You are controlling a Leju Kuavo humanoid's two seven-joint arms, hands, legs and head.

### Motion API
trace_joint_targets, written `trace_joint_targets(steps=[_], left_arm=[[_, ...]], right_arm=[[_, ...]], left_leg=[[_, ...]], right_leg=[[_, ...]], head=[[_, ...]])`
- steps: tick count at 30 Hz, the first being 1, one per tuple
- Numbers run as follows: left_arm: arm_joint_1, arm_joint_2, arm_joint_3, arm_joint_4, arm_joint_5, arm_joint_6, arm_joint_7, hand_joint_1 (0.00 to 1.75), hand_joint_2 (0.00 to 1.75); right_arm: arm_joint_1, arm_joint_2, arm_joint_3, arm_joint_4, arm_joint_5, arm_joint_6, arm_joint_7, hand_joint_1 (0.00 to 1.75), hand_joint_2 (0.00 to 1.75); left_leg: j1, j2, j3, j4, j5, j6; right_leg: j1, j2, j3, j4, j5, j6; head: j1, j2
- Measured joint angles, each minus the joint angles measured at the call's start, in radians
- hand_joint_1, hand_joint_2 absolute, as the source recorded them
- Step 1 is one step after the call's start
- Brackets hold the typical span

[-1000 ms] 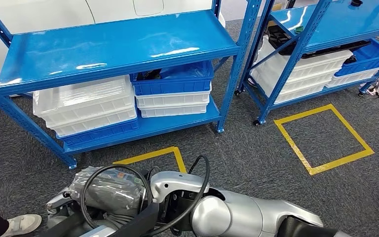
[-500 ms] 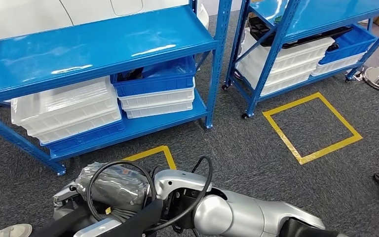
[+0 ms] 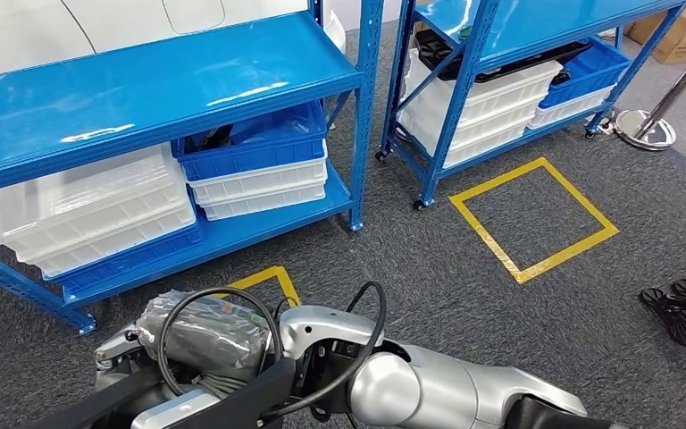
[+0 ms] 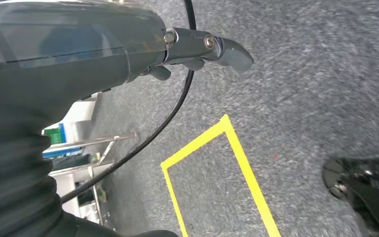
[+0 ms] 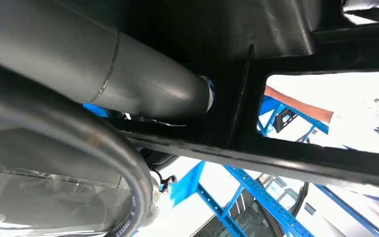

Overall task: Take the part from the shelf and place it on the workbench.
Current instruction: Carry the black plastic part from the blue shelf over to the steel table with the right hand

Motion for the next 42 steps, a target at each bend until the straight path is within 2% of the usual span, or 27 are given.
trace_joint_targets(steps=[2,3,5,6,7,8,10,12,14,15,17,18,20,21,22,23,25,27,29,32,34,36,37,38,39,41,42], left_arm=[[0.000,0.000,-0.001,0.000,-0.002,0.000,0.004,0.00,1.75],[0.000,-0.001,-0.001,0.000,-0.002,0.001,0.004,0.00,1.75],[0.001,0.000,-0.001,0.000,-0.002,0.002,0.004,0.00,1.75],[0.001,0.000,-0.002,0.000,-0.003,0.002,0.004,0.00,1.75],[0.001,0.000,-0.002,0.000,-0.003,0.002,0.004,0.00,1.75],[0.001,0.000,-0.002,0.000,-0.003,0.003,0.004,0.00,1.75],[0.001,-0.001,-0.005,0.000,-0.005,0.004,0.004,0.00,1.75],[0.000,-0.001,-0.008,0.000,-0.010,0.004,0.004,0.00,1.75],[0.000,-0.003,-0.014,0.000,-0.023,0.004,0.005,0.00,1.75],[0.000,-0.007,-0.020,0.000,-0.031,0.007,0.005,0.00,1.75],[0.000,-0.019,-0.032,0.000,-0.041,0.017,0.004,0.00,1.75],[0.001,-0.024,-0.037,0.000,-0.043,0.023,0.004,0.00,1.75],[0.002,-0.029,-0.044,0.001,-0.047,0.025,0.004,0.00,1.75],[0.003,-0.030,-0.047,0.001,-0.049,0.024,0.004,0.00,1.75],[0.004,-0.030,-0.051,0.001,-0.051,0.021,0.004,0.00,1.75],[0.005,-0.029,-0.054,0.001,-0.053,0.016,0.004,0.00,1.75],[0.007,-0.025,-0.059,0.000,-0.056,0.006,0.004,0.00,1.75],[0.008,-0.021,-0.063,0.000,-0.059,-0.004,0.001,0.00,1.75],[0.010,-0.018,-0.068,0.000,-0.061,-0.010,-0.005,0.00,1.75],[0.010,-0.014,-0.072,0.000,-0.054,-0.004,0.002,0.00,1.75],[0.006,-0.010,-0.072,-0.002,-0.040,0.003,0.011,0.00,1.75],[0.004,-0.003,-0.072,-0.003,-0.031,0.005,0.014,0.00,1.75],[0.003,0.001,-0.072,-0.003,-0.030,0.006,0.014,0.00,1.75],[0.002,0.004,-0.072,-0.003,-0.031,0.007,0.014,0.00,1.75],[0.001,0.007,-0.072,-0.003,-0.032,0.008,0.014,0.00,1.75],[-0.002,0.009,-0.072,-0.004,-0.035,0.008,0.014,0.00,1.75],[-0.003,0.010,-0.072,-0.004,-0.037,0.008,0.013,0.00,1.75]], right_arm=[[-0.001,0.000,-0.007,0.000,0.000,-0.002,0.000,1.75,0.00],[-0.001,0.000,-0.010,0.000,0.000,-0.004,0.000,1.75,0.00],[0.002,-0.001,-0.013,0.000,0.001,-0.006,0.000,1.75,0.00],[0.005,-0.002,-0.013,0.000,0.002,-0.007,0.000,1.75,0.00],[0.007,-0.003,-0.014,0.000,0.004,-0.010,0.000,1.75,0.00],[0.009,-0.003,-0.015,0.000,0.007,-0.012,0.000,1.75,0.00],[0.010,-0.004,-0.017,0.000,0.015,-0.019,0.001,1.75,0.00],[0.011,-0.004,-0.021,0.000,0.021,-0.028,0.002,1.75,0.00],[0.016,-0.003,-0.029,0.000,0.039,-0.043,0.012,1.75,0.00],[0.020,-0.001,-0.034,0.000,0.053,-0.052,0.020,1.75,0.00],[0.026,0.009,-0.041,0.000,0.078,-0.065,0.035,1.75,0.00],[0.026,0.016,-0.043,0.000,0.086,-0.068,0.040,1.75,0.00],[0.030,0.028,-0.043,0.000,0.097,-0.073,0.048,1.75,0.00],[0.033,0.030,-0.044,0.000,0.101,-0.075,0.051,1.75,0.00],[0.037,0.032,-0.045,0.000,0.106,-0.077,0.053,1.75,0.00],[0.041,0.033,-0.047,0.000,0.111,-0.079,0.054,1.75,0.00],[0.046,0.037,-0.054,0.000,0.120,-0.083,0.054,1.75,0.00],[0.047,0.041,-0.062,0.000,0.127,-0.088,0.054,1.75,0.00],[0.051,0.044,-0.067,0.000,0.129,-0.090,0.052,1.75,0.00],[0.056,0.045,-0.078,0.000,0.132,-0.086,0.045,1.75,0.00],[0.053,0.048,-0.082,0.000,0.131,-0.075,0.037,1.75,0.00],[0.052,0.055,-0.081,0.001,0.127,-0.066,0.033,1.75,0.00],[0.052,0.058,-0.080,0.002,0.125,-0.064,0.033,1.75,0.00],[0.052,0.059,-0.080,0.003,0.124,-0.063,0.033,1.75,0.00],[0.052,0.061,-0.080,0.004,0.123,-0.061,0.032,1.75,0.00],[0.051,0.063,-0.080,0.005,0.122,-0.059,0.026,1.75,0.00],[0.050,0.064,-0.080,0.006,0.122,-0.059,0.021,1.75,0.00]], left_leg=[[0.004,0.012,-0.002,-0.005,0.008,0.012],[0.006,0.020,-0.005,-0.007,0.012,0.017],[0.003,0.036,-0.012,-0.006,0.015,0.021],[0.002,0.045,-0.014,-0.006,0.016,0.022],[0.001,0.053,-0.016,-0.005,0.017,0.022],[0.001,0.061,-0.017,-0.004,0.017,0.022],[0.000,0.072,-0.016,-0.003,0.016,0.020],[-0.005,0.079,-0.019,0.001,0.015,0.012],[-0.009,0.086,-0.023,0.002,0.017,0.003],[-0.009,0.089,-0.023,0.002,0.016,-0.002],[-0.005,0.075,-0.032,0.029,-0.007,-0.010],[-0.003,0.063,-0.047,0.068,-0.034,-0.013],[0.000,0.042,-0.101,0.201,-0.103,-0.017],[0.000,0.038,-0.126,0.260,-0.125,-0.018],[0.001,0.036,-0.138,0.290,-0.129,-0.019],[0.003,0.035,-0.129,0.275,-0.111,-0.020],[0.008,0.025,-0.068,0.146,-0.042,-0.020],[0.011,-0.002,-0.020,0.033,-0.002,-0.020],[0.008,-0.017,-0.016,0.012,-0.001,-0.017],[0.008,-0.001,-0.018,0.007,0.008,0.002],[0.009,0.015,-0.020,0.002,0.013,0.014],[0.005,0.033,-0.022,0.002,0.014,0.017],[0.004,0.041,-0.022,0.003,0.014,0.017],[0.003,0.049,-0.022,0.003,0.014,0.017],[0.002,0.056,-0.022,0.003,0.013,0.017],[0.000,0.066,-0.021,0.004,0.012,0.014],[-0.003,0.070,-0.022,0.005,0.011,0.011]], right_leg=[[0.000,-0.007,-0.017,0.033,-0.026,0.007],[-0.001,-0.015,-0.039,0.081,-0.057,0.009],[-0.003,-0.025,-0.102,0.220,-0.124,0.012],[-0.003,-0.027,-0.125,0.276,-0.144,0.013],[-0.003,-0.029,-0.129,0.295,-0.143,0.014],[-0.003,-0.032,-0.111,0.269,-0.124,0.014],[-0.002,-0.051,-0.033,0.132,-0.065,0.010],[0.004,-0.071,0.024,0.023,-0.037,0.004],[0.010,-0.072,0.030,0.000,-0.037,-0.003],[0.008,-0.068,0.029,-0.001,-0.034,-0.008],[0.002,-0.061,0.028,-0.006,-0.029,-0.020],[-0.001,-0.057,0.028,-0.009,-0.026,-0.026],[-0.001,-0.048,0.025,-0.008,-0.024,-0.031],[-0.001,-0.043,0.024,-0.008,-0.023,-0.032],[0.000,-0.037,0.024,-0.007,-0.023,-0.032],[-0.001,-0.031,0.024,-0.007,-0.022,-0.032],[-0.002,-0.018,0.025,-0.004,-0.022,-0.029],[0.001,-0.008,0.018,0.002,-0.020,-0.022],[0.002,0.001,0.009,0.004,-0.015,-0.011],[-0.001,0.002,-0.002,0.014,-0.022,0.003],[-0.002,-0.014,-0.042,0.098,-0.073,0.007],[-0.002,-0.025,-0.107,0.239,-0.136,0.008],[-0.002,-0.028,-0.127,0.285,-0.148,0.008],[-0.002,-0.031,-0.129,0.292,-0.140,0.008],[-0.002,-0.035,-0.109,0.257,-0.116,0.007],[0.001,-0.060,-0.034,0.115,-0.056,0.003],[0.005,-0.075,-0.004,0.057,-0.039,0.000]], head=[[0.001,0.000],[0.002,0.000],[0.002,0.000],[0.002,0.000],[0.002,0.000],[0.002,0.000],[0.002,0.000],[0.002,0.000],[0.001,0.000],[0.002,0.000],[0.001,0.000],[0.001,0.000],[0.000,0.000],[0.000,0.000],[0.000,0.000],[0.000,0.000],[0.000,0.000],[0.000,0.000],[0.000,0.000],[0.001,0.000],[0.003,0.000],[0.004,0.000],[0.004,0.000],[0.004,0.000],[0.004,0.000],[0.004,0.000],[0.004,0.000]])
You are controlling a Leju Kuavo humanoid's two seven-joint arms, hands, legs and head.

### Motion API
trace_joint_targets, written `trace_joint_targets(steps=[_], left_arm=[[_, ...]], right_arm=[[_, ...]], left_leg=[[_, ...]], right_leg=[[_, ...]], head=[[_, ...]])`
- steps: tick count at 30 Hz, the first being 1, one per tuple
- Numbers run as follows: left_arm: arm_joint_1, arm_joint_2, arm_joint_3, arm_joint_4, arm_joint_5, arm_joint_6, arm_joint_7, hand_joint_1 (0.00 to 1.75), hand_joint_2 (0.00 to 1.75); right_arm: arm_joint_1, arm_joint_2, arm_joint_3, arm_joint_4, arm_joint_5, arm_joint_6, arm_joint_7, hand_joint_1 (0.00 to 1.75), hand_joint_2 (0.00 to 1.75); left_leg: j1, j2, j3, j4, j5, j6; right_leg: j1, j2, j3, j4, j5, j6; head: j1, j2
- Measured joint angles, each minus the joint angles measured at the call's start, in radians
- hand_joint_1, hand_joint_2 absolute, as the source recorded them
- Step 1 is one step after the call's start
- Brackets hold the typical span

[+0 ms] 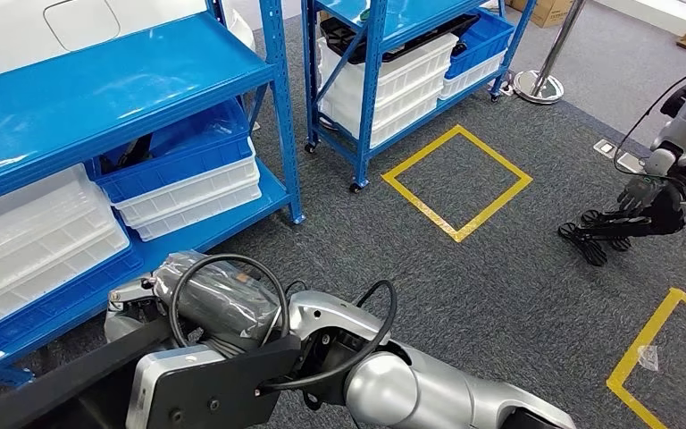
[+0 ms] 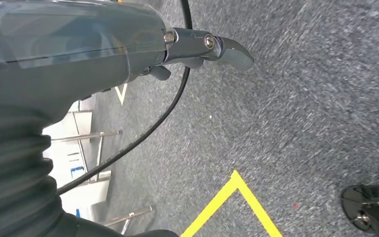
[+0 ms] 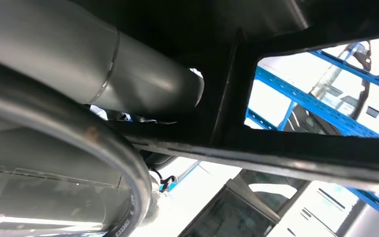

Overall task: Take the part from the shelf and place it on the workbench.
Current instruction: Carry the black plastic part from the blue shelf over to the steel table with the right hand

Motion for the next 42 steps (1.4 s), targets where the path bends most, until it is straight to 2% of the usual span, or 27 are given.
trace_joint_targets(steps=[2,5,7,9,10,11,12,13,15,16,17,19,21,22,24,25,26,27,28,30,32,34,36,37,40,41,42], left_arm=[[0.000,0.002,0.000,0.000,-0.001,-0.003,0.000,0.00,1.75],[-0.001,0.005,0.000,0.000,-0.002,-0.004,0.001,0.00,1.75],[-0.001,0.007,0.000,0.000,0.000,-0.003,0.001,0.00,1.75],[0.000,0.008,0.000,0.000,0.001,-0.002,0.000,0.00,1.75],[0.001,0.009,0.000,0.000,0.002,-0.001,0.000,0.00,1.75],[0.001,0.009,0.000,0.000,0.002,-0.001,0.000,0.00,1.75],[0.001,0.010,0.000,0.000,0.002,0.000,0.001,0.00,1.75],[0.001,0.012,0.000,0.000,0.003,-0.001,0.001,0.00,1.75],[0.002,0.015,0.000,0.000,0.001,-0.005,0.000,0.00,1.75],[0.002,0.015,0.000,0.000,-0.001,-0.008,-0.004,0.00,1.75],[0.003,0.015,-0.001,0.000,-0.004,-0.010,-0.009,0.00,1.75],[0.003,0.015,-0.002,0.000,-0.010,-0.015,-0.013,0.00,1.75],[0.003,0.015,-0.004,0.000,-0.014,-0.018,-0.010,0.00,1.75],[0.002,0.015,-0.005,0.000,-0.015,-0.019,-0.009,0.00,1.75],[0.003,0.015,-0.005,0.000,-0.015,-0.019,-0.009,0.00,1.75],[0.003,0.015,-0.005,0.000,-0.014,-0.019,-0.009,0.00,1.75],[0.003,0.015,-0.005,0.000,-0.012,-0.020,-0.009,0.00,1.75],[0.002,0.015,-0.006,0.000,-0.009,-0.020,-0.009,0.00,1.75],[0.001,0.014,-0.006,0.000,-0.006,-0.020,-0.009,0.00,1.75],[-0.001,0.013,-0.006,0.000,0.002,-0.020,-0.009,0.00,1.75],[-0.001,0.012,-0.005,0.000,0.011,-0.020,-0.009,0.00,1.75],[-0.002,0.009,-0.004,0.000,0.018,-0.020,-0.009,0.00,1.75],[-0.005,0.006,-0.004,0.000,0.021,-0.020,-0.009,0.00,1.75],[-0.006,0.005,-0.003,0.001,0.023,-0.021,-0.009,0.00,1.75],[-0.005,0.003,-0.002,0.002,0.027,-0.024,-0.009,0.00,1.75],[-0.005,0.003,-0.001,0.003,0.029,-0.025,-0.009,0.00,1.75],[-0.005,0.003,0.000,0.003,0.030,-0.026,-0.009,0.00,1.75]], right_arm=[[-0.002,0.003,0.000,0.003,-0.001,0.000,-0.007,1.75,0.00],[-0.006,0.007,-0.001,0.006,-0.001,-0.002,-0.009,1.75,0.00],[-0.011,0.013,-0.002,0.007,-0.001,-0.005,-0.009,1.75,0.00],[-0.015,0.020,-0.002,0.011,0.000,-0.008,-0.008,1.75,0.00],[-0.015,0.021,-0.001,0.013,0.000,-0.008,-0.007,1.75,0.00],[-0.016,0.022,-0.001,0.016,0.000,-0.009,-0.007,1.75,0.00],[-0.016,0.022,-0.001,0.018,0.001,-0.009,-0.007,1.75,0.00],[-0.018,0.023,-0.001,0.019,0.001,-0.009,-0.007,1.75,0.00],[-0.022,0.024,-0.001,0.020,0.001,-0.009,-0.005,1.75,0.00],[-0.024,0.025,-0.001,0.021,0.001,-0.009,-0.005,1.75,0.00],[-0.025,0.026,-0.001,0.021,0.001,-0.009,-0.004,1.75,0.00],[-0.024,0.026,-0.001,0.022,0.001,-0.009,-0.003,1.75,0.00],[-0.024,0.026,-0.001,0.023,0.001,-0.009,-0.002,1.75,0.00],[-0.024,0.026,-0.001,0.023,0.001,-0.009,-0.001,1.75,0.00],[-0.022,0.026,0.000,0.024,0.001,-0.009,0.000,1.75,0.00],[-0.021,0.026,0.001,0.026,0.001,-0.009,0.002,1.75,0.00],[-0.020,0.026,0.002,0.029,0.001,-0.009,0.003,1.75,0.00],[-0.019,0.026,0.003,0.031,0.001,-0.008,0.004,1.75,0.00],[-0.020,0.026,0.004,0.032,0.001,-0.008,0.004,1.75,0.00],[-0.025,0.027,0.007,0.034,0.001,-0.007,0.006,1.75,0.00],[-0.032,0.029,0.008,0.036,0.001,-0.006,0.009,1.75,0.00],[-0.035,0.029,0.009,0.039,0.002,-0.006,0.012,1.75,0.00],[-0.040,0.032,0.008,0.041,0.002,-0.005,0.014,1.75,0.00],[-0.043,0.034,0.008,0.043,0.002,-0.005,0.014,1.75,0.00],[-0.047,0.041,0.011,0.049,0.002,-0.002,0.018,1.75,0.00],[-0.046,0.042,0.013,0.051,0.002,-0.001,0.020,1.75,0.00],[-0.046,0.042,0.014,0.053,0.002,0.000,0.022,1.75,0.00]], left_leg=[[-0.006,0.010,-0.002,0.000,-0.001,-0.008],[-0.003,0.016,-0.003,0.009,-0.012,-0.022],[0.001,-0.009,-0.033,0.084,-0.061,-0.028],[0.002,-0.030,-0.093,0.221,-0.124,-0.030],[0.003,-0.034,-0.117,0.272,-0.139,-0.031],[0.004,-0.035,-0.125,0.290,-0.135,-0.032],[0.005,-0.036,-0.114,0.264,-0.111,-0.032],[0.008,-0.041,-0.086,0.202,-0.073,-0.032],[0.015,-0.074,-0.026,0.065,-0.015,-0.033],[0.017,-0.088,-0.010,0.026,-0.004,-0.034],[0.016,-0.097,-0.006,0.012,-0.004,-0.033],[0.013,-0.087,-0.007,0.007,-0.001,-0.026],[0.015,-0.070,-0.006,0.001,0.004,-0.012],[0.016,-0.061,-0.006,-0.001,0.007,-0.006],[0.012,-0.042,-0.007,-0.002,0.007,-0.001],[0.011,-0.031,-0.007,-0.001,0.006,-0.001],[0.010,-0.021,-0.007,-0.001,0.006,-0.001],[0.010,-0.012,-0.007,-0.001,0.005,-0.001],[0.010,-0.005,-0.006,-0.001,0.004,-0.002],[0.007,0.007,-0.005,0.001,0.001,-0.008],[0.000,0.018,-0.005,0.001,-0.001,-0.016],[-0.001,0.032,-0.002,-0.003,-0.001,-0.025],[0.004,0.021,-0.006,0.017,-0.021,-0.033],[0.006,0.006,-0.021,0.055,-0.046,-0.036],[0.008,-0.031,-0.107,0.249,-0.135,-0.037],[0.007,-0.034,-0.125,0.285,-0.141,-0.037],[0.008,-0.036,-0.125,0.281,-0.126,-0.037]], right_leg=[[0.008,-0.016,0.021,-0.049,0.004,-0.005],[0.004,0.002,0.019,-0.057,0.011,-0.019],[-0.003,0.013,0.021,-0.061,0.015,-0.031],[-0.002,0.025,0.021,-0.060,0.015,-0.037],[-0.002,0.033,0.021,-0.060,0.015,-0.037],[-0.001,0.041,0.022,-0.060,0.015,-0.037],[-0.002,0.049,0.023,-0.059,0.015,-0.037],[-0.002,0.058,0.025,-0.058,0.015,-0.037],[-0.001,0.074,0.023,-0.054,0.014,-0.032],[0.000,0.081,0.020,-0.052,0.015,-0.027],[0.000,0.088,0.015,-0.051,0.017,-0.022],[-0.002,0.099,0.009,-0.052,0.021,-0.010],[-0.003,0.087,-0.006,-0.027,0.002,-0.002],[-0.003,0.075,-0.026,0.014,-0.022,0.000],[-0.006,0.055,-0.090,0.146,-0.082,0.002],[-0.007,0.051,-0.118,0.203,-0.100,0.003],[-0.008,0.048,-0.133,0.231,-0.102,0.004],[-0.009,0.045,-0.127,0.219,-0.086,0.004],[-0.009,0.038,-0.100,0.166,-0.055,0.004],[-0.004,0.005,-0.029,0.026,0.000,0.002],[0.003,-0.019,0.005,-0.045,0.014,-0.002],[0.006,-0.008,0.003,-0.050,0.014,-0.009],[0.003,0.006,0.005,-0.055,0.018,-0.021],[0.000,0.013,0.006,-0.057,0.020,-0.028],[0.000,0.037,0.007,-0.057,0.021,-0.037],[0.001,0.046,0.008,-0.057,0.021,-0.037],[0.001,0.056,0.008,-0.056,0.022,-0.037]], head=[[0.000,0.000],[0.000,0.000],[-0.001,0.000],[-0.002,0.000],[-0.002,0.000],[-0.002,0.000],[-0.002,0.000],[-0.002,0.000],[-0.002,0.000],[-0.002,0.000],[-0.002,0.000],[-0.002,0.000],[-0.001,0.000],[0.000,0.000],[0.001,0.000],[0.001,0.000],[0.001,0.000],[0.001,0.000],[0.001,0.000],[0.001,0.000],[0.001,0.000],[0.000,0.000],[0.000,0.000],[-0.001,0.000],[-0.001,0.000],[-0.002,0.000],[-0.001,0.000]])
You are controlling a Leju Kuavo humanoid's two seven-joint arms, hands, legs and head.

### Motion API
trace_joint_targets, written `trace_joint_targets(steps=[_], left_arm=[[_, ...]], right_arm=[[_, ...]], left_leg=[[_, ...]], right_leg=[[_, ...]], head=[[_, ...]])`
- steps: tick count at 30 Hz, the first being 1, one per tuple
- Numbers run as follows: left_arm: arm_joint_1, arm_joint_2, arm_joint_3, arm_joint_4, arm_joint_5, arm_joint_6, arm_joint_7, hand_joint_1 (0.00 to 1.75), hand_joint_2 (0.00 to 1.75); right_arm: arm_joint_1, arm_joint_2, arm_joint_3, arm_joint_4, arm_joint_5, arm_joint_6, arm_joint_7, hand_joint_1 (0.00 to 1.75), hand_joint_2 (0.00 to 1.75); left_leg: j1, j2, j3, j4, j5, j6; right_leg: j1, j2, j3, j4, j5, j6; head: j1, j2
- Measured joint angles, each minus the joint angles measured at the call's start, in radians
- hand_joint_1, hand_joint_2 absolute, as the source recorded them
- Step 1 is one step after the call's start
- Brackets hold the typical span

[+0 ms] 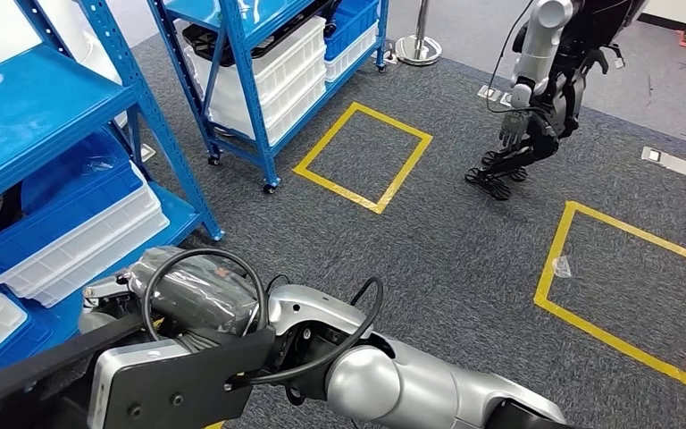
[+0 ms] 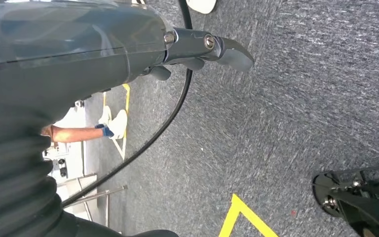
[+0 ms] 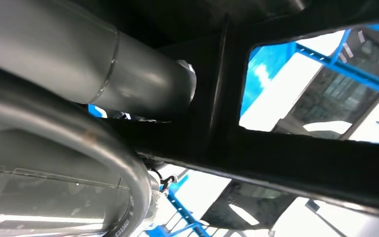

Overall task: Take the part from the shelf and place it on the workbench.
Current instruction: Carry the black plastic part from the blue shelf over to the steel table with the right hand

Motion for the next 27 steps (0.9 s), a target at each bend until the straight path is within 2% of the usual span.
trace_joint_targets(steps=[1,2,3,4,6,8,10,12,13,14,15,16,18,20,21,23,25,27], left_arm=[[0.000,0.000,0.000,0.000,0.001,-0.001,0.000,0.00,1.75],[0.000,0.000,0.001,0.000,0.001,-0.001,0.000,0.00,1.75],[0.000,0.000,0.001,0.000,0.001,-0.002,0.000,0.00,1.75],[0.000,0.000,0.001,0.000,0.001,-0.002,-0.003,0.00,1.75],[0.002,0.000,0.001,0.001,0.002,-0.002,-0.010,0.00,1.75],[0.002,0.000,0.001,0.001,0.002,-0.002,-0.010,0.00,1.75],[0.001,0.001,0.002,0.001,0.004,-0.004,-0.003,0.00,1.75],[0.001,0.003,0.003,0.001,0.006,-0.008,0.000,0.00,1.75],[0.002,0.004,0.005,0.001,0.006,-0.010,0.000,0.00,1.75],[0.002,0.005,0.006,0.001,0.007,-0.013,0.000,0.00,1.75],[0.001,0.006,0.008,0.001,0.008,-0.017,0.000,0.00,1.75],[0.001,0.007,0.009,0.001,0.008,-0.019,0.000,0.00,1.75],[-0.001,0.009,0.011,0.001,0.008,-0.024,0.000,0.00,1.75],[-0.002,0.013,0.012,0.000,0.005,-0.025,0.000,0.00,1.75],[-0.002,0.015,0.013,0.000,0.002,-0.024,0.000,0.00,1.75],[-0.002,0.017,0.013,0.000,-0.005,-0.022,0.000,0.00,1.75],[-0.003,0.017,0.013,0.000,-0.010,-0.016,0.000,0.00,1.75],[-0.004,0.017,0.013,0.000,-0.011,-0.012,0.000,0.00,1.75]], right_arm=[[0.000,0.000,0.000,0.002,0.000,0.001,0.001,1.75,0.00],[0.000,0.000,0.000,0.003,0.000,0.001,0.001,1.75,0.00],[0.000,0.000,0.000,0.003,0.000,0.001,0.001,1.75,0.00],[-0.001,0.000,0.001,0.003,0.000,0.001,0.001,1.75,0.00],[-0.001,0.000,0.001,0.003,0.001,0.001,0.001,1.75,0.00],[-0.002,-0.001,0.001,0.003,0.002,0.000,0.003,1.75,0.00],[-0.005,0.000,0.002,0.003,0.004,-0.001,0.009,1.75,0.00],[-0.009,0.002,0.005,0.003,0.005,-0.003,0.015,1.75,0.00],[-0.009,0.003,0.007,0.004,0.006,-0.004,0.018,1.75,0.00],[-0.009,0.004,0.008,0.007,0.008,-0.006,0.021,1.75,0.00],[-0.009,0.006,0.009,0.011,0.012,-0.007,0.023,1.75,0.00],[-0.010,0.008,0.009,0.016,0.015,-0.010,0.024,1.75,0.00],[-0.011,0.014,0.009,0.023,0.020,-0.016,0.024,1.75,0.00],[-0.012,0.023,0.009,0.026,0.022,-0.024,0.022,1.75,0.00],[-0.012,0.025,0.009,0.026,0.024,-0.028,0.021,1.75,0.00],[-0.006,0.026,0.008,0.026,0.031,-0.034,0.019,1.75,0.00],[-0.001,0.025,0.008,0.025,0.035,-0.037,0.016,1.75,0.00],[0.003,0.026,0.009,0.025,0.035,-0.039,0.014,1.75,0.00]], left_leg=[[0.001,-0.003,0.019,-0.045,0.032,0.001],[0.003,-0.013,0.049,-0.116,0.072,0.002],[0.005,-0.034,0.079,-0.185,0.102,0.003],[0.007,-0.053,0.100,-0.237,0.120,0.004],[0.005,-0.075,0.111,-0.270,0.124,0.007],[0.004,-0.060,0.112,-0.275,0.129,0.016],[0.006,-0.041,0.115,-0.282,0.134,0.029],[0.005,-0.019,0.116,-0.284,0.135,0.037],[0.004,-0.009,0.116,-0.284,0.134,0.039],[0.003,0.003,0.116,-0.284,0.133,0.039],[0.003,0.013,0.116,-0.284,0.133,0.039],[0.003,0.023,0.116,-0.283,0.132,0.038],[0.003,0.038,0.118,-0.281,0.128,0.032],[-0.002,0.050,0.118,-0.278,0.123,0.022],[-0.004,0.056,0.118,-0.279,0.122,0.016],[-0.002,0.067,0.122,-0.282,0.120,0.005],[0.003,0.051,0.115,-0.256,0.098,-0.002],[0.004,0.018,0.069,-0.151,0.041,-0.004]], right_leg=[[0.000,0.010,0.001,0.001,0.000,0.000],[0.000,0.020,0.003,0.002,0.000,0.001],[0.001,0.028,0.002,0.003,0.000,0.003],[0.002,0.036,0.000,0.005,0.000,0.006],[0.002,0.049,-0.008,0.006,0.005,0.015],[-0.002,0.058,-0.013,0.006,0.007,0.026],[-0.001,0.036,-0.034,0.045,-0.019,0.033],[-0.002,0.005,-0.089,0.158,-0.077,0.035],[-0.005,-0.001,-0.121,0.223,-0.103,0.036],[-0.007,-0.005,-0.146,0.272,-0.117,0.037],[-0.009,-0.008,-0.155,0.289,-0.113,0.038],[-0.012,-0.012,-0.144,0.268,-0.093,0.039],[-0.013,-0.039,-0.077,0.139,-0.033,0.039],[-0.007,-0.067,-0.024,0.034,-0.005,0.038],[-0.002,-0.072,-0.016,0.016,-0.006,0.037],[0.000,-0.058,-0.017,0.012,-0.005,0.028],[-0.004,-0.044,-0.014,0.008,-0.003,0.016],[-0.006,-0.029,-0.012,0.007,-0.002,0.007]], head=[[0.000,0.000],[0.000,0.000],[0.000,0.000],[0.000,0.000],[0.000,0.000],[0.000,0.000],[0.002,0.000],[0.004,0.000],[0.004,0.000],[0.004,0.000],[0.004,0.000],[0.004,0.000],[0.005,0.000],[0.004,0.000],[0.004,0.000],[0.003,0.000],[0.003,0.000],[0.002,0.000]])
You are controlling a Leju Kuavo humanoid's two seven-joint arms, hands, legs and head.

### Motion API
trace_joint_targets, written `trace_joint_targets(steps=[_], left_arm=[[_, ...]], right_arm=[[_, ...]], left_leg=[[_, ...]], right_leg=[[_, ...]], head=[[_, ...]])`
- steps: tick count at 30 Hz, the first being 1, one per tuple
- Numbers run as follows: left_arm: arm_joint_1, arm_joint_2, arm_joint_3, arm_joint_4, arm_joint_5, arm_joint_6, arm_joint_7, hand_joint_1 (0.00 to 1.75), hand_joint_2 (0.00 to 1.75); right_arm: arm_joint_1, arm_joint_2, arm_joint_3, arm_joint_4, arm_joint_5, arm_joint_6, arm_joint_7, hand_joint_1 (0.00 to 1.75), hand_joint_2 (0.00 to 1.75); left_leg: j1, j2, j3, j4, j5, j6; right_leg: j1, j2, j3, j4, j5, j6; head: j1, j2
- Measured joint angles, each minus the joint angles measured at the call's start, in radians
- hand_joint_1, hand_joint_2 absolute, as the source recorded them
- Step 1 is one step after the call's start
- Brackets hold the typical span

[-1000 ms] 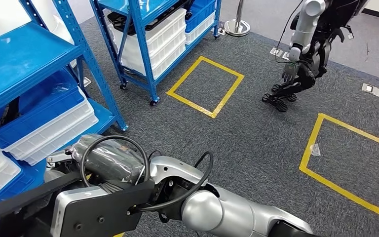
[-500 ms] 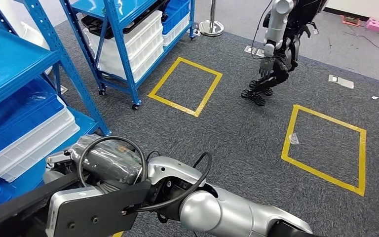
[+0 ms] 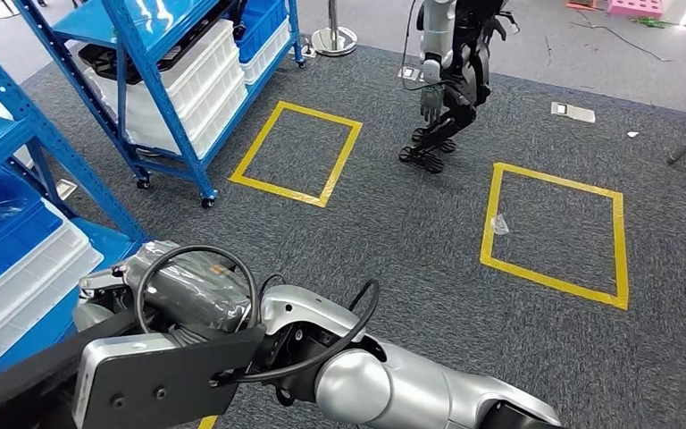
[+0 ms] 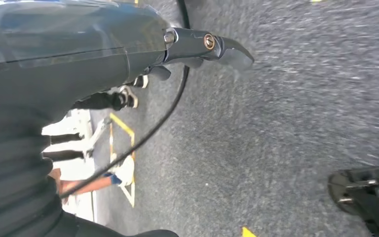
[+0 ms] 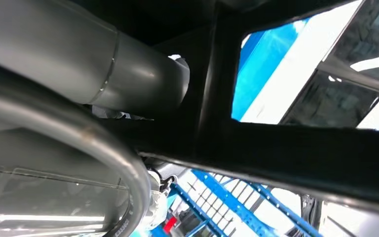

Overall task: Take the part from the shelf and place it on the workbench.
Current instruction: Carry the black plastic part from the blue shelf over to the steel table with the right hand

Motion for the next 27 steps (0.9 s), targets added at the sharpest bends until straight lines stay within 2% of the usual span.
trace_joint_targets(steps=[2,3,4,5,7,8,9,10,11,12,14,16,17,18,19,20,21,23,25,27], left_arm=[[0.002,0.000,0.000,0.000,0.001,0.003,0.000,0.00,1.75],[0.003,0.000,0.000,0.000,0.002,0.004,0.000,0.00,1.75],[0.003,0.000,0.000,0.000,0.002,0.005,0.000,0.00,1.75],[0.003,0.000,0.001,0.000,0.004,0.006,0.000,0.00,1.75],[0.004,0.001,0.001,0.000,0.007,0.006,-0.001,0.00,1.75],[0.004,0.001,0.001,0.000,0.009,0.005,-0.004,0.00,1.75],[0.005,0.001,0.001,0.000,0.011,0.005,-0.009,0.00,1.75],[0.005,0.001,0.002,0.000,0.012,0.005,-0.013,0.00,1.75],[0.005,0.001,0.002,0.000,0.013,0.005,-0.015,0.00,1.75],[0.005,0.000,0.002,0.000,0.013,0.006,-0.013,0.00,1.75],[0.005,-0.001,0.002,0.000,0.013,0.007,-0.009,0.00,1.75],[0.006,-0.001,0.003,0.000,0.013,0.009,-0.009,0.00,1.75],[0.007,-0.001,0.003,0.000,0.012,0.009,-0.009,0.00,1.75],[0.007,-0.001,0.003,0.000,0.011,0.009,-0.009,0.00,1.75],[0.007,-0.001,0.003,0.000,0.010,0.009,-0.009,0.00,1.75],[0.006,-0.001,0.003,0.000,0.009,0.009,-0.009,0.00,1.75],[0.005,-0.001,0.003,0.000,0.008,0.010,-0.009,0.00,1.75],[0.004,-0.001,0.002,0.000,0.006,0.012,-0.009,0.00,1.75],[0.003,-0.002,0.002,0.001,0.006,0.015,-0.009,0.00,1.75],[0.000,-0.003,0.002,0.001,0.006,0.017,-0.008,0.00,1.75]], right_arm=[[0.005,0.001,0.001,0.001,0.000,0.000,-0.001,1.75,0.00],[0.008,0.001,0.001,0.001,0.000,0.000,-0.001,1.75,0.00],[0.010,0.001,0.001,0.002,0.000,0.000,-0.002,1.75,0.00],[0.011,0.001,0.001,0.002,0.000,0.000,-0.002,1.75,0.00],[0.010,0.001,0.001,0.002,-0.001,0.000,-0.004,1.75,0.00],[0.010,0.001,0.001,0.002,-0.002,0.001,-0.005,1.75,0.00],[0.009,0.001,0.001,0.002,-0.004,0.001,-0.006,1.75,0.00],[0.009,0.001,0.002,0.002,-0.005,0.002,-0.007,1.75,0.00],[0.009,0.001,0.001,0.002,-0.007,0.003,-0.008,1.75,0.00],[0.009,0.000,0.001,0.002,-0.009,0.004,-0.009,1.75,0.00],[0.007,0.000,0.001,0.002,-0.015,0.008,-0.010,1.75,0.00],[0.007,-0.002,0.001,0.002,-0.019,0.009,-0.012,1.75,0.00],[0.007,-0.004,0.001,0.002,-0.019,0.009,-0.013,1.75,0.00],[0.009,-0.007,0.001,0.002,-0.019,0.010,-0.013,1.75,0.00],[0.009,-0.010,0.001,0.003,-0.019,0.010,-0.013,1.75,0.00],[0.010,-0.012,0.001,0.003,-0.019,0.010,-0.013,1.75,0.00],[0.009,-0.014,0.000,0.003,-0.019,0.010,-0.014,1.75,0.00],[0.007,-0.015,-0.001,0.003,-0.019,0.010,-0.015,1.75,0.00],[0.004,-0.016,-0.002,0.003,-0.019,0.010,-0.016,1.75,0.00],[0.003,-0.016,-0.004,0.003,-0.019,0.010,-0.016,1.75,0.00]], left_leg=[[-0.001,-0.014,-0.064,0.131,-0.049,0.000],[-0.002,-0.017,-0.081,0.160,-0.050,0.000],[-0.001,-0.018,-0.079,0.148,-0.031,0.001],[-0.001,-0.022,-0.058,0.097,0.004,0.002],[0.003,-0.055,0.001,-0.042,0.070,0.005],[0.005,-0.072,0.021,-0.090,0.087,0.006],[0.004,-0.085,0.030,-0.113,0.091,0.008],[0.002,-0.086,0.032,-0.116,0.089,0.010],[0.001,-0.080,0.032,-0.117,0.091,0.014],[0.001,-0.072,0.033,-0.120,0.093,0.020],[0.003,-0.053,0.036,-0.126,0.097,0.034],[-0.001,-0.031,0.037,-0.127,0.096,0.042],[-0.002,-0.020,0.037,-0.127,0.095,0.043],[-0.003,-0.009,0.037,-0.126,0.095,0.043],[-0.003,0.002,0.038,-0.126,0.094,0.043],[-0.003,0.011,0.040,-0.126,0.092,0.042],[-0.003,0.019,0.041,-0.126,0.090,0.039],[-0.008,0.031,0.044,-0.124,0.085,0.030],[-0.012,0.043,0.046,-0.125,0.082,0.020],[-0.008,0.049,0.050,-0.126,0.079,0.010]], right_leg=[[0.002,0.017,0.001,0.000,0.000,-0.004],[0.003,0.027,0.001,0.000,0.000,-0.004],[0.004,0.037,0.002,0.001,0.000,-0.004],[0.004,0.047,0.004,0.001,0.000,-0.004],[0.005,0.065,0.006,0.003,-0.001,-0.001],[0.007,0.073,0.005,0.004,-0.001,0.002],[0.007,0.079,0.003,0.004,0.000,0.006],[0.007,0.086,0.000,0.004,0.002,0.011],[0.006,0.091,-0.001,0.003,0.003,0.016],[0.005,0.086,-0.004,0.007,-0.001,0.020],[0.005,0.058,-0.030,0.058,-0.033,0.027],[0.003,0.029,-0.092,0.185,-0.094,0.030],[0.001,0.025,-0.125,0.248,-0.116,0.032],[-0.001,0.022,-0.144,0.286,-0.123,0.033],[-0.002,0.019,-0.144,0.285,-0.111,0.033],[-0.003,0.014,-0.123,0.242,-0.084,0.034],[-0.003,0.002,-0.086,0.172,-0.050,0.033],[0.003,-0.030,-0.021,0.047,-0.011,0.031],[0.011,-0.039,-0.004,0.009,-0.009,0.026],[0.012,-0.023,-0.005,0.006,-0.006,0.015]], head=[[0.000,0.000],[-0.001,0.000],[0.000,0.000],[-0.001,0.000],[-0.001,0.000],[-0.001,0.000],[-0.001,0.000],[-0.001,0.000],[0.000,0.000],[0.000,0.000],[0.002,0.000],[0.004,0.000],[0.004,0.000],[0.004,0.000],[0.004,0.000],[0.004,0.000],[0.004,0.000],[0.003,0.000],[0.003,0.000],[0.002,0.000]])
